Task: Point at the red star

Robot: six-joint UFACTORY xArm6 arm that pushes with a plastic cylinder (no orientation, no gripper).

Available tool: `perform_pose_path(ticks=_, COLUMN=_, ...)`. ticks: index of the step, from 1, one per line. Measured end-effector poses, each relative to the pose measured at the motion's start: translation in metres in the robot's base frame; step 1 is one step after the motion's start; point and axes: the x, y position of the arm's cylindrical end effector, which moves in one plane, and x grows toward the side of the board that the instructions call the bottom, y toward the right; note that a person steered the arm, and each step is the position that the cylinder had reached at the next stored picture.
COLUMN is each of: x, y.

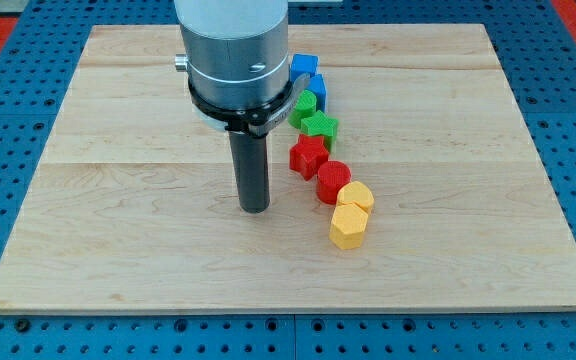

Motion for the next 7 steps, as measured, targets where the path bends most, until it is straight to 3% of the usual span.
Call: perform_pose_path(ticks=7, x=0.000, y=-0.020)
